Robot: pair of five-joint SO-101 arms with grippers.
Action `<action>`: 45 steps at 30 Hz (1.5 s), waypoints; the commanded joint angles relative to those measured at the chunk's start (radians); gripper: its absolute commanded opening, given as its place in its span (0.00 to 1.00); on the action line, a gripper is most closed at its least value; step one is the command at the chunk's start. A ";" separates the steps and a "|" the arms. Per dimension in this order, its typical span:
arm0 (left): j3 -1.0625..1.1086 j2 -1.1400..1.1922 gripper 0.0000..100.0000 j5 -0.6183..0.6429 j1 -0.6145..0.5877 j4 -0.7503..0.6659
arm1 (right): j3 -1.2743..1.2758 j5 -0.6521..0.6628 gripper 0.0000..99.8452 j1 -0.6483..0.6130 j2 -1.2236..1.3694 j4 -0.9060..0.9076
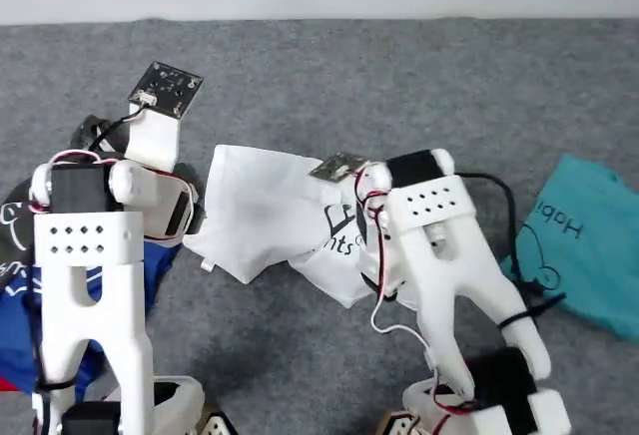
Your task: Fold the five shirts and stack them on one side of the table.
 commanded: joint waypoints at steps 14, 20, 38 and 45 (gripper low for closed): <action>-0.004 -0.032 0.18 -0.011 -0.002 0.018 | -0.011 0.104 0.23 0.114 0.305 -0.085; -0.004 -0.032 0.18 -0.011 0.000 0.018 | -0.011 0.120 0.04 0.165 0.390 -0.105; -0.008 -0.029 0.18 -0.005 0.199 0.017 | -0.453 0.315 0.01 0.455 0.062 0.045; 0.119 -0.023 0.18 0.068 0.465 -0.169 | -0.459 0.308 0.01 0.538 0.047 0.028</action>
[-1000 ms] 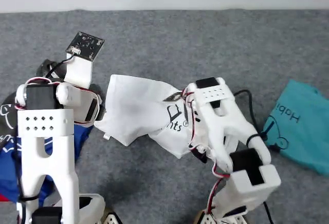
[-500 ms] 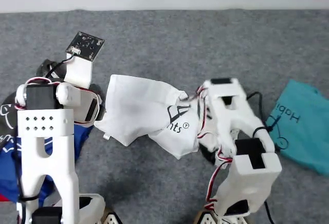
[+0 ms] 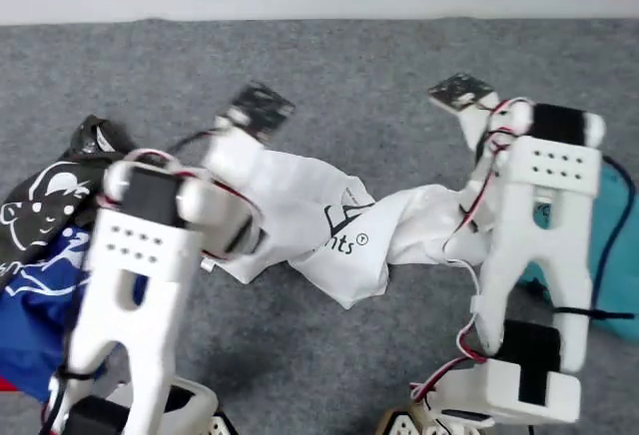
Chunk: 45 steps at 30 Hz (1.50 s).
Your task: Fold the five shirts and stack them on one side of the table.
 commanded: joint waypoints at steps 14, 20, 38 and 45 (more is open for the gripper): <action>0.219 0.261 0.23 0.124 0.381 -0.394 | 0.005 -0.094 0.01 0.024 -0.004 -0.007; 0.074 0.482 0.22 0.129 0.451 -0.400 | 0.005 -0.094 0.01 0.024 -0.004 -0.007; 0.021 0.512 0.00 0.098 0.301 -0.292 | 0.005 -0.092 0.01 0.030 -0.010 0.001; 0.021 0.341 0.00 -0.048 0.213 -0.117 | 0.002 -0.089 0.01 0.028 -0.012 0.001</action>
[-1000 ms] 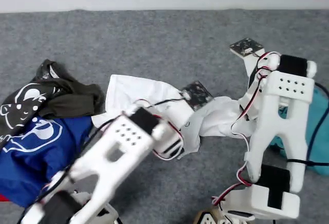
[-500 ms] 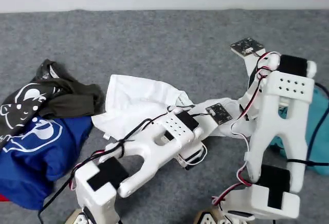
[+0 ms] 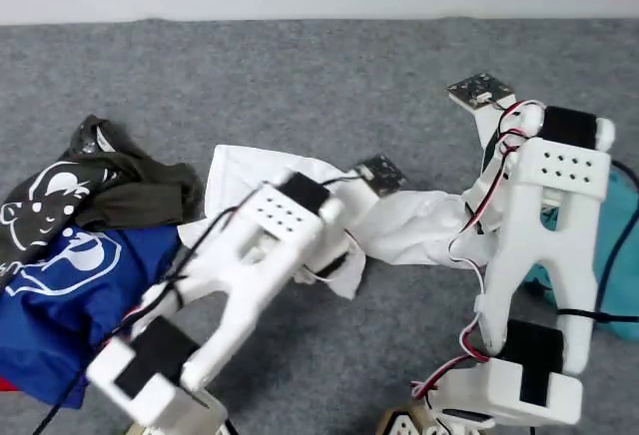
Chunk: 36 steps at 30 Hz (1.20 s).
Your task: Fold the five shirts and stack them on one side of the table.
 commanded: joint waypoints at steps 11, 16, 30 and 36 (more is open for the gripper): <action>-0.033 -0.130 0.13 -0.137 -0.075 0.187 | -0.012 -0.005 0.01 0.018 -0.004 -0.024; -0.054 -0.130 0.20 -0.043 0.054 0.181 | -0.014 -0.003 0.01 0.022 -0.004 -0.035; -0.045 0.078 0.21 0.064 0.261 -0.038 | -0.009 -0.009 0.01 0.058 -0.004 -0.044; -0.128 0.288 0.21 0.081 0.261 -0.037 | -0.009 -0.009 0.01 0.058 -0.002 -0.044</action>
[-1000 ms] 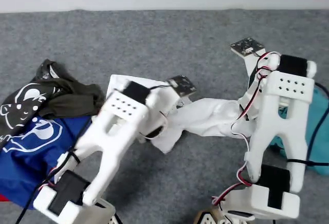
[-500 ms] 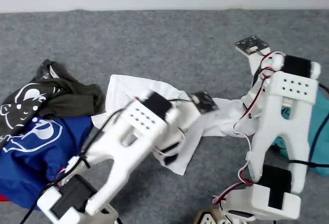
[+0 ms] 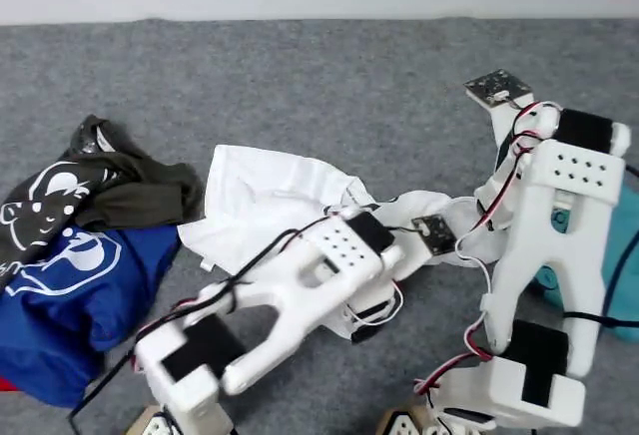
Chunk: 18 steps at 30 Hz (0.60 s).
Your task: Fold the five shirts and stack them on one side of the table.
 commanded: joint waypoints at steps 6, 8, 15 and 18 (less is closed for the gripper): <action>-0.162 0.181 0.21 0.023 0.003 -0.020 | -0.009 -0.011 0.01 0.005 -0.002 -0.005; -0.200 0.227 0.21 0.043 0.003 -0.020 | -0.008 -0.011 0.01 0.005 -0.002 -0.004; -0.309 0.328 0.20 0.077 0.003 0.023 | -0.008 -0.011 0.01 0.005 -0.002 -0.004; -0.309 0.339 0.12 0.061 0.003 0.023 | -0.008 -0.011 0.01 0.005 -0.002 -0.004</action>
